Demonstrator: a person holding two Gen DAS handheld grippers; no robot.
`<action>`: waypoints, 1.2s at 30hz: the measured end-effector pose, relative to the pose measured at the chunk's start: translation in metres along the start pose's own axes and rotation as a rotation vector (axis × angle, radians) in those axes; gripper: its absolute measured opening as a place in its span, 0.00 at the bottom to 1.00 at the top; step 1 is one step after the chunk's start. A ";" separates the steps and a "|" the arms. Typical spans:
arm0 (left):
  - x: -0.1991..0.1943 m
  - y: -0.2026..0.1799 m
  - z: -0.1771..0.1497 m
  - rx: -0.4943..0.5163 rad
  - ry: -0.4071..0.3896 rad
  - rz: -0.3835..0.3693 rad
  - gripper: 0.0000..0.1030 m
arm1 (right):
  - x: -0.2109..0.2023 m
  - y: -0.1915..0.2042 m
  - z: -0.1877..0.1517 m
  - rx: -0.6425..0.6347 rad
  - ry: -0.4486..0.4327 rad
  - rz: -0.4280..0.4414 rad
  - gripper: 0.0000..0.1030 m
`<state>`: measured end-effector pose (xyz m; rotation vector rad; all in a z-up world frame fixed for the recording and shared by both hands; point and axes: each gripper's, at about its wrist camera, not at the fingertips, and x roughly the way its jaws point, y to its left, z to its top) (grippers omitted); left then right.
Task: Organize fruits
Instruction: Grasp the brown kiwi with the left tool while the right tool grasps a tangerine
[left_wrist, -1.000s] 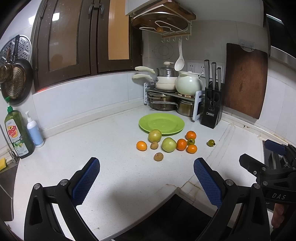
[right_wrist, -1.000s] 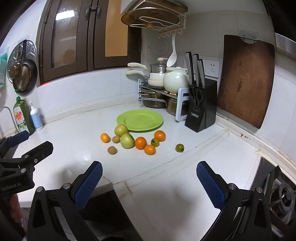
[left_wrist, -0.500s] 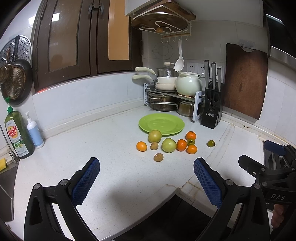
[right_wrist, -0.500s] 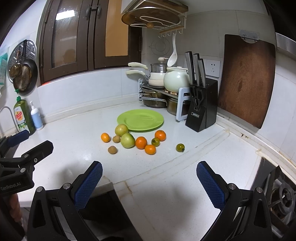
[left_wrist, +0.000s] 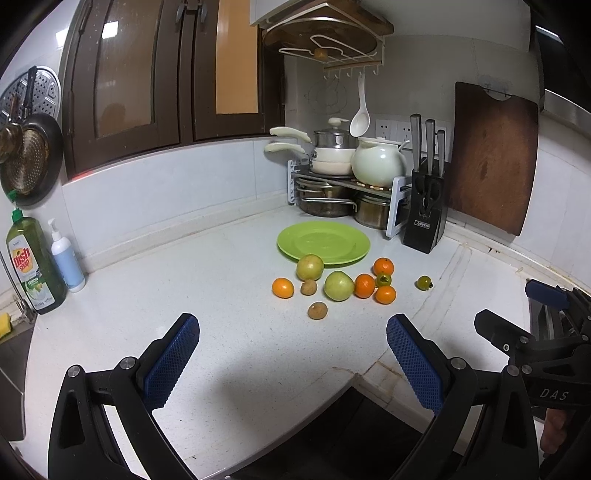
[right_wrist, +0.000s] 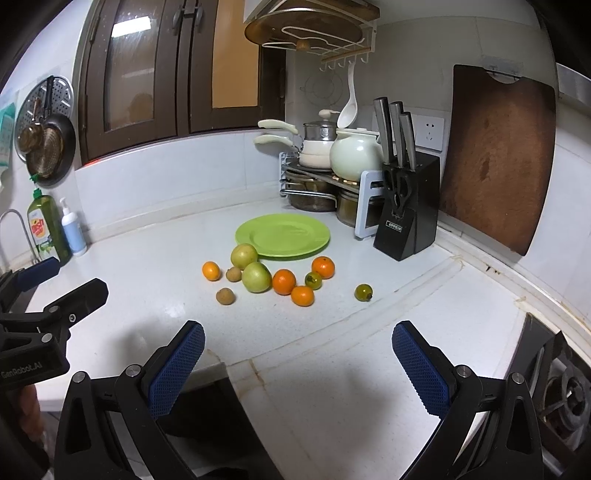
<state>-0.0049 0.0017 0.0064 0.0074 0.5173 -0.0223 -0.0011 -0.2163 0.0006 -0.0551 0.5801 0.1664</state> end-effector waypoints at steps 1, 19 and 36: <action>0.002 0.000 0.000 0.000 0.003 -0.001 1.00 | 0.002 0.000 0.000 -0.001 0.003 0.001 0.99; 0.089 0.012 0.011 0.080 0.065 -0.047 0.93 | 0.084 0.014 0.015 -0.026 0.088 0.001 0.99; 0.193 -0.001 -0.002 0.103 0.268 -0.176 0.60 | 0.183 0.003 0.012 -0.007 0.265 0.017 0.73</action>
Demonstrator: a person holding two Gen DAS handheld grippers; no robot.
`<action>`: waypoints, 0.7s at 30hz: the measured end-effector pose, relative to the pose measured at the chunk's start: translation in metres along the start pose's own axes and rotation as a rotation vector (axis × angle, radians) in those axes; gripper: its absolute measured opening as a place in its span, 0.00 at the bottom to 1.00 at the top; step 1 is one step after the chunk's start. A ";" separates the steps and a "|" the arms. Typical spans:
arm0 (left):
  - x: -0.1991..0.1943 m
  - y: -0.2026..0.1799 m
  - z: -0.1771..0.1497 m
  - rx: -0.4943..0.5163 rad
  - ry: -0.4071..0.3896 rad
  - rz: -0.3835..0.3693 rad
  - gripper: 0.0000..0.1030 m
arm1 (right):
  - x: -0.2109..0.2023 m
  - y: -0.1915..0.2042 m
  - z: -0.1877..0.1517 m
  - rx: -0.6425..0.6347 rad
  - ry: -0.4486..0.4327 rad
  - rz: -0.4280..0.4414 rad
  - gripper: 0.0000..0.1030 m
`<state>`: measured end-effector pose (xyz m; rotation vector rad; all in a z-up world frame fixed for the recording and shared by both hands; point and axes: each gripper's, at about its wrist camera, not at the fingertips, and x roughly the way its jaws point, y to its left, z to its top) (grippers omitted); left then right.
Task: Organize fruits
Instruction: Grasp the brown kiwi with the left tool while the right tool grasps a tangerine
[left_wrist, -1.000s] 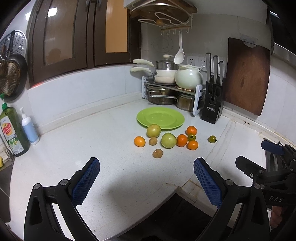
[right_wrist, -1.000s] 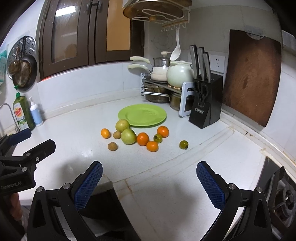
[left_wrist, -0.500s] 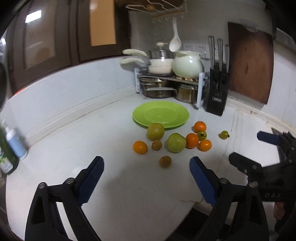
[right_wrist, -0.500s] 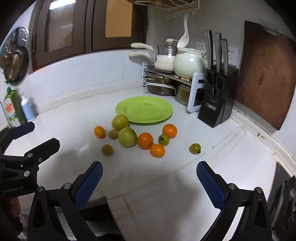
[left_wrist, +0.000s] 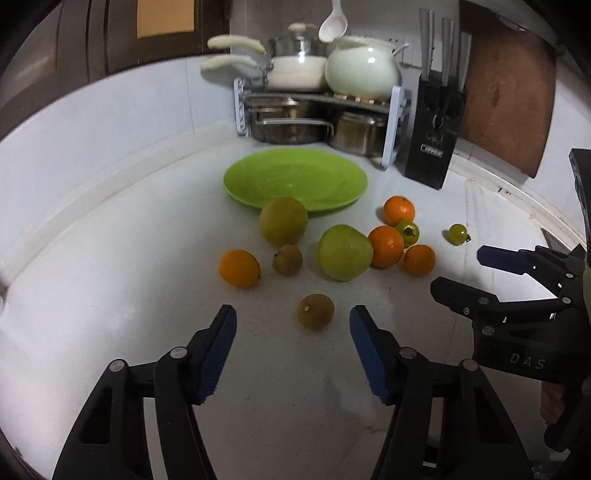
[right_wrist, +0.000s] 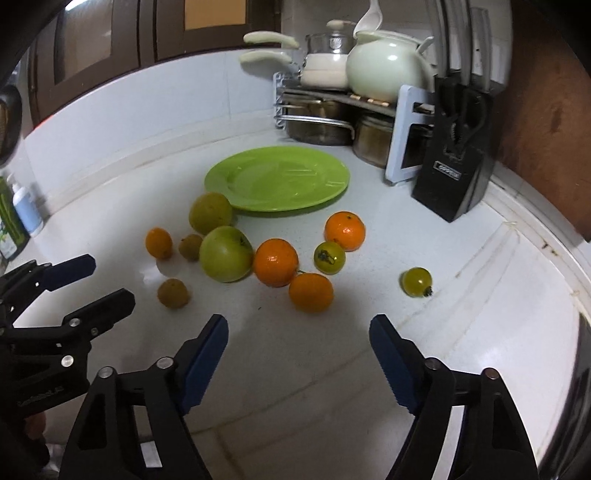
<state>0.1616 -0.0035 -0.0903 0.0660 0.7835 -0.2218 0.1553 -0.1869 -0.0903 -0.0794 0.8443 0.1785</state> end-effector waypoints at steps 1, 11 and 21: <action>0.003 0.000 -0.001 -0.006 0.014 -0.009 0.60 | 0.004 -0.001 0.001 -0.007 0.006 0.007 0.71; 0.032 -0.003 -0.001 -0.064 0.093 -0.014 0.48 | 0.037 -0.008 0.006 -0.029 0.066 0.067 0.62; 0.044 -0.006 0.005 -0.077 0.116 -0.009 0.37 | 0.056 -0.018 0.017 -0.049 0.084 0.116 0.53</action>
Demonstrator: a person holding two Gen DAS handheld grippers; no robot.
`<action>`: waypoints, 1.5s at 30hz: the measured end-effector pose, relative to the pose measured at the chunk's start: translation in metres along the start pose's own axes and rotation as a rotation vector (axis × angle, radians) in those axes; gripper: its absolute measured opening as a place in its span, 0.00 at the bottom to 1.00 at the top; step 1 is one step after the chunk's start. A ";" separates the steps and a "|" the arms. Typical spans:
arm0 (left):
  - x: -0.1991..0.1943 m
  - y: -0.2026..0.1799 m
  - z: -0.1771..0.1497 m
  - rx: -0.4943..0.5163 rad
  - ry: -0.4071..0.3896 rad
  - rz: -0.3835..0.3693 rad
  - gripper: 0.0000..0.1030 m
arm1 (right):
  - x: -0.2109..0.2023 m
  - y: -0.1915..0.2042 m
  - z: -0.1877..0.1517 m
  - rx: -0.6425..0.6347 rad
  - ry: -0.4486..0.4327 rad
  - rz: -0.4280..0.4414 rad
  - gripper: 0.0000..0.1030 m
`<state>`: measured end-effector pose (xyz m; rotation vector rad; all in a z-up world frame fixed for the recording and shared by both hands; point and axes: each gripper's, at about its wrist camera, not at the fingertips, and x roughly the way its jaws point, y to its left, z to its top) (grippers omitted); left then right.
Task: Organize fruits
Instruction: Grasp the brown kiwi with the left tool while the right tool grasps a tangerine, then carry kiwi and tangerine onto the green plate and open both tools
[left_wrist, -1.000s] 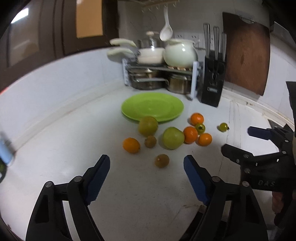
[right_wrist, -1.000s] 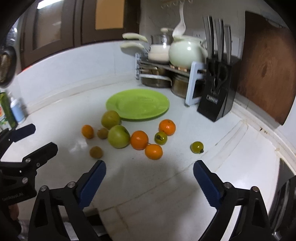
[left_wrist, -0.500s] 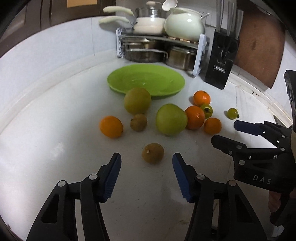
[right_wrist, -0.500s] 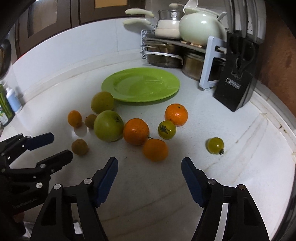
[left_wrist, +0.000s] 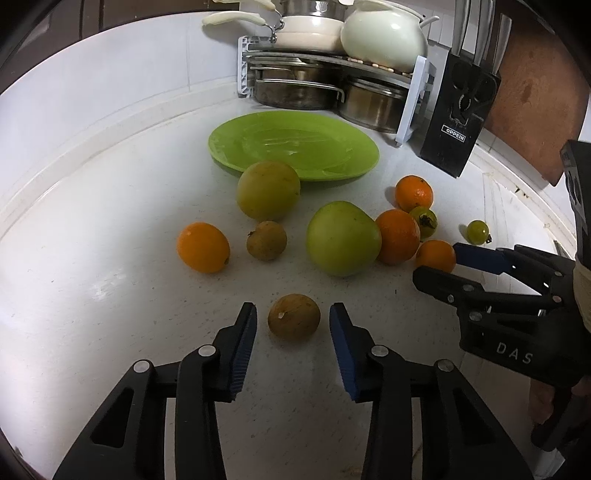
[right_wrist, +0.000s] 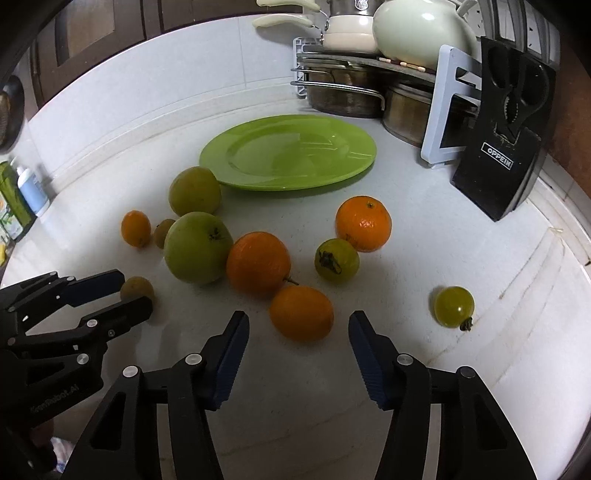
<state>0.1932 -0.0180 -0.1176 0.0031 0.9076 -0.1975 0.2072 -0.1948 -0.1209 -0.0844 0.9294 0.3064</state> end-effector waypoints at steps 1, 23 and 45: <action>0.000 -0.001 0.001 0.002 0.004 0.000 0.34 | 0.000 0.000 0.001 0.003 -0.002 0.003 0.53; -0.016 -0.003 0.006 0.049 -0.031 -0.030 0.29 | -0.017 0.005 -0.001 0.031 -0.008 -0.007 0.37; -0.063 0.008 0.055 0.128 -0.204 -0.066 0.29 | -0.069 0.031 0.039 0.035 -0.198 -0.034 0.37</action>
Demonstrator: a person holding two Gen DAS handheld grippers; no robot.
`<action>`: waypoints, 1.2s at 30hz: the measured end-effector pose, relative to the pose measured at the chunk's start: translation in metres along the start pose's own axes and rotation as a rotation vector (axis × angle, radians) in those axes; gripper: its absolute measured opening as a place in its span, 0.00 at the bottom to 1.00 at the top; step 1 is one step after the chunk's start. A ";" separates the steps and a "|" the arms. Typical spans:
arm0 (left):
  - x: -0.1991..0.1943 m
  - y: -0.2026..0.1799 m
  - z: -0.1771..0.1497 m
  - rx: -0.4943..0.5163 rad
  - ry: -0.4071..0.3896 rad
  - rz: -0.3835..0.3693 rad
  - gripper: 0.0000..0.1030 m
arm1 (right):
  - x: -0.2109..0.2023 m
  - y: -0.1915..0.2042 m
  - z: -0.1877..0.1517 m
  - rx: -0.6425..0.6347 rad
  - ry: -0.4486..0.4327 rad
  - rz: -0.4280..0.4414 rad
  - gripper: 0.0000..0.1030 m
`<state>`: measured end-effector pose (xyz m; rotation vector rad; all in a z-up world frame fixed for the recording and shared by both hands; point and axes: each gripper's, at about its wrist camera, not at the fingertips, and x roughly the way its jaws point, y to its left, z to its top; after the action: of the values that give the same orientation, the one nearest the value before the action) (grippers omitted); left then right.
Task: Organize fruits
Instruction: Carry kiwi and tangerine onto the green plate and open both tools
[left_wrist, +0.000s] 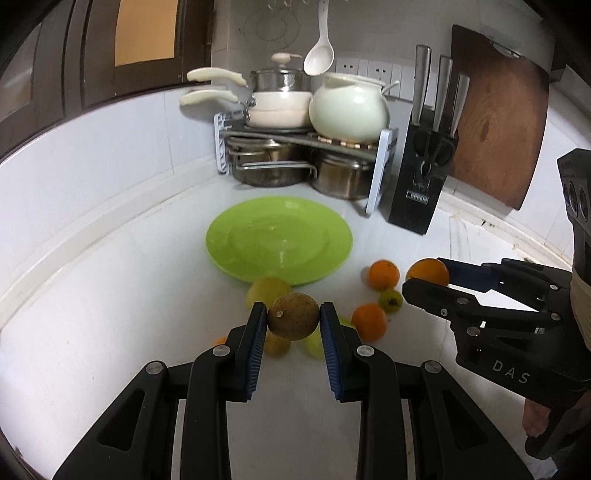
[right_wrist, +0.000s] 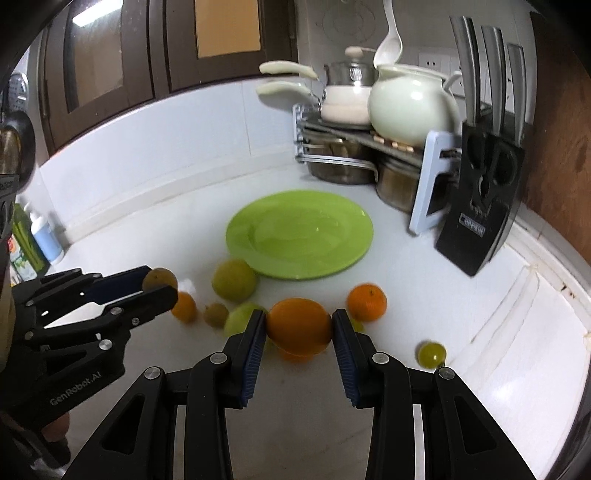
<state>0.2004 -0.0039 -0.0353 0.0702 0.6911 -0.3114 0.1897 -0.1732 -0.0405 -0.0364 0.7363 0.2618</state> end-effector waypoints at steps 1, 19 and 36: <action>0.000 0.001 0.003 0.004 -0.005 0.001 0.29 | 0.000 0.001 0.004 -0.002 -0.007 -0.001 0.37; 0.045 0.033 0.066 0.046 -0.017 0.003 0.29 | 0.051 -0.004 0.073 -0.026 -0.027 0.010 0.37; 0.144 0.055 0.105 0.050 0.185 -0.050 0.29 | 0.133 -0.021 0.099 -0.006 0.127 0.014 0.37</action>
<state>0.3858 -0.0060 -0.0483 0.1303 0.8698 -0.3735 0.3543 -0.1518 -0.0573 -0.0540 0.8628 0.2770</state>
